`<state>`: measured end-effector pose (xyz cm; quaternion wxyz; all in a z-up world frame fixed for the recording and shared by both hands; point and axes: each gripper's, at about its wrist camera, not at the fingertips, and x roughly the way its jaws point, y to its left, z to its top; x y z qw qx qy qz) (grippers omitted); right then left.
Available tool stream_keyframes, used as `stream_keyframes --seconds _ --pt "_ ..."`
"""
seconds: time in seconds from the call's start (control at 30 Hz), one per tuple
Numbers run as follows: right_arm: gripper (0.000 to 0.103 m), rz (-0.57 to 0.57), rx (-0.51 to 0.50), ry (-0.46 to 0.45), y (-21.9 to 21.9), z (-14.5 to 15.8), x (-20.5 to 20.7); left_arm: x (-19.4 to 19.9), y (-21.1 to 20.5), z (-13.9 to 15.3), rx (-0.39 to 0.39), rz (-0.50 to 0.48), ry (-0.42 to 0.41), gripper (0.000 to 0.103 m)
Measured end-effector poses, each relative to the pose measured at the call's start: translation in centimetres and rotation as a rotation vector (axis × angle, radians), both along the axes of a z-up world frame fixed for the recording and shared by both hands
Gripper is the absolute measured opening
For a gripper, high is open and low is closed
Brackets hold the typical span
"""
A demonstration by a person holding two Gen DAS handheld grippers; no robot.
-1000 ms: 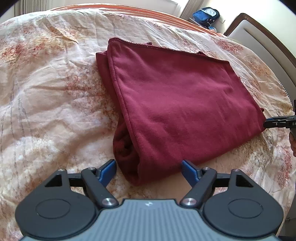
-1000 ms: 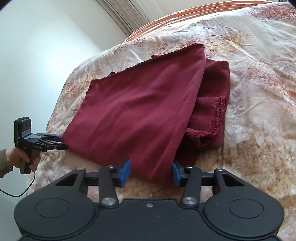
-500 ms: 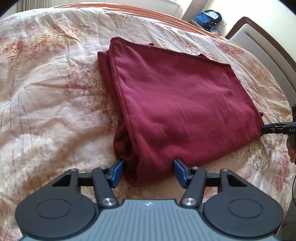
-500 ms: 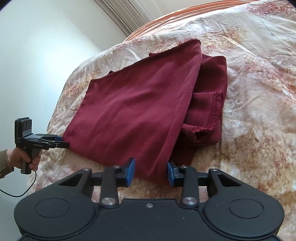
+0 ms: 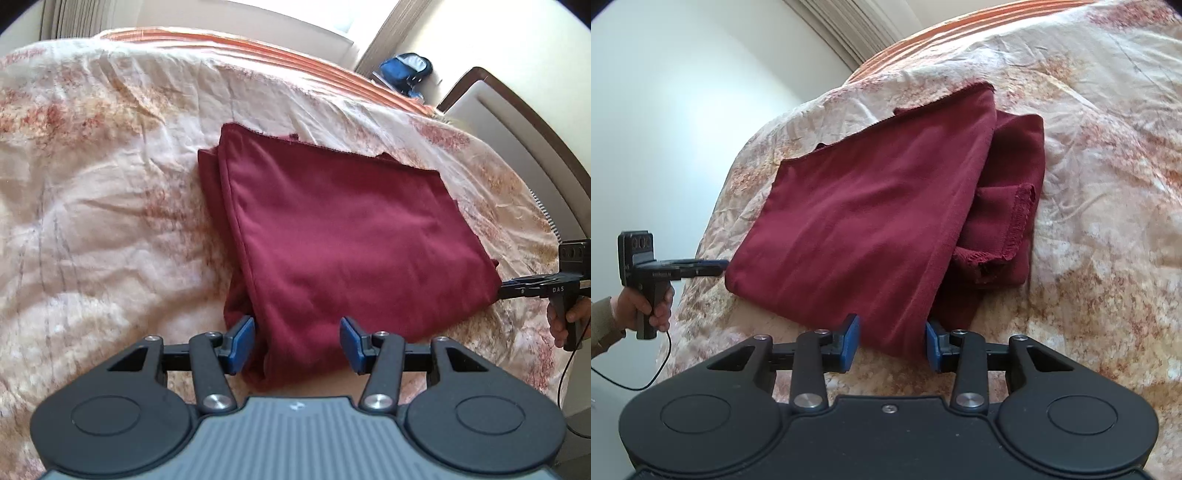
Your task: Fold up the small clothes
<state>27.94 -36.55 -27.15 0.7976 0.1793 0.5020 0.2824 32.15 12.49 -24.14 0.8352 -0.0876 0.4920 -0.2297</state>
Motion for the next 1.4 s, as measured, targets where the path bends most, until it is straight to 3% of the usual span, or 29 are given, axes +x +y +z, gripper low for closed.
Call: stream_keyframes --seconds 0.1,0.2,0.23,0.3,0.33,0.37,0.43,0.5,0.77,0.87,0.9,0.93,1.0,1.03,1.07,1.17,1.2,1.23,1.27,1.33,1.4 --pt "0.041 -0.005 0.001 0.002 -0.2 -0.2 0.0 0.2 -0.6 -0.9 0.025 -0.031 0.032 0.055" --pt "0.039 -0.012 -0.006 0.009 -0.2 -0.5 0.0 0.4 -0.8 -2.0 0.001 -0.016 0.065 0.055" --pt "0.032 -0.006 -0.006 0.014 -0.1 -0.7 0.0 0.4 -0.7 -2.4 -0.013 -0.003 0.075 0.055" --pt "0.014 0.009 -0.021 0.010 0.1 -0.7 0.0 0.5 -0.4 -2.9 -0.052 0.008 0.085 0.045" --pt "0.005 0.014 -0.026 0.008 0.1 -0.7 0.0 0.5 -0.3 -3.0 -0.064 0.013 0.089 0.035" --pt "0.005 0.013 -0.028 0.008 -0.1 -0.7 0.0 0.5 -0.2 -3.1 -0.064 0.015 0.090 0.021" --pt "0.005 0.009 -0.005 0.013 -0.6 -0.5 0.0 0.4 0.3 -3.2 -0.090 0.014 0.096 0.004" --pt "0.004 0.004 0.033 0.022 -1.1 -0.4 0.0 0.2 1.1 -2.9 -0.150 0.011 0.091 0.004" --pt "0.004 -0.015 0.186 0.066 -3.3 1.1 -0.2 -1.4 2.9 -0.6 -0.239 -0.021 0.071 0.004" --pt "0.004 0.001 0.184 0.075 -3.5 1.4 -0.5 -1.9 2.9 -1.1 -0.203 -0.021 0.086 0.004" --pt "0.005 -0.005 0.165 0.081 -3.5 1.1 -0.7 -2.1 2.7 -1.5 -0.158 -0.010 0.092 0.005" --pt "0.010 -0.023 0.114 0.089 -3.4 0.7 -0.6 -2.1 2.4 -2.2 -0.106 0.005 0.103 0.007" --pt "0.021 -0.033 0.068 0.124 -3.1 -0.3 -0.7 -2.0 2.0 -3.5 -0.024 0.043 0.143 0.028" --pt "0.038 -0.028 0.039 0.143 -2.9 -0.6 -0.9 -2.0 2.2 -3.7 -0.009 0.046 0.153 0.038" --pt "0.045 -0.018 0.019 0.148 -2.8 -0.6 -1.2 -2.2 2.6 -3.7 -0.016 0.052 0.153 0.041" --pt "0.048 -0.051 0.018 0.111 -4.0 1.4 -2.4 -2.8 4.3 -1.8 -0.038 0.101 0.123 0.041" --pt "0.052 -0.076 0.021 0.077 -4.3 2.6 -2.6 -2.9 4.4 -0.7 -0.048 0.111 0.091 0.041" --pt "0.065 -0.093 0.016 0.017 -4.2 4.2 -2.7 -2.8 4.1 0.3 -0.060 0.110 0.053 0.043" --pt "0.080 -0.096 0.002 -0.054 -3.6 5.6 -2.7 -2.5 3.4 1.3 -0.078 0.101 0.011 0.052" --pt "0.094 -0.073 -0.009 -0.184 -1.2 7.1 -2.1 -1.1 0.8 2.5 -0.132 0.063 -0.059 0.068" --pt "0.093 -0.027 -0.030 -0.256 2.6 6.8 -0.3 0.8 -2.3 2.1 -0.149 -0.005 -0.074 0.073"
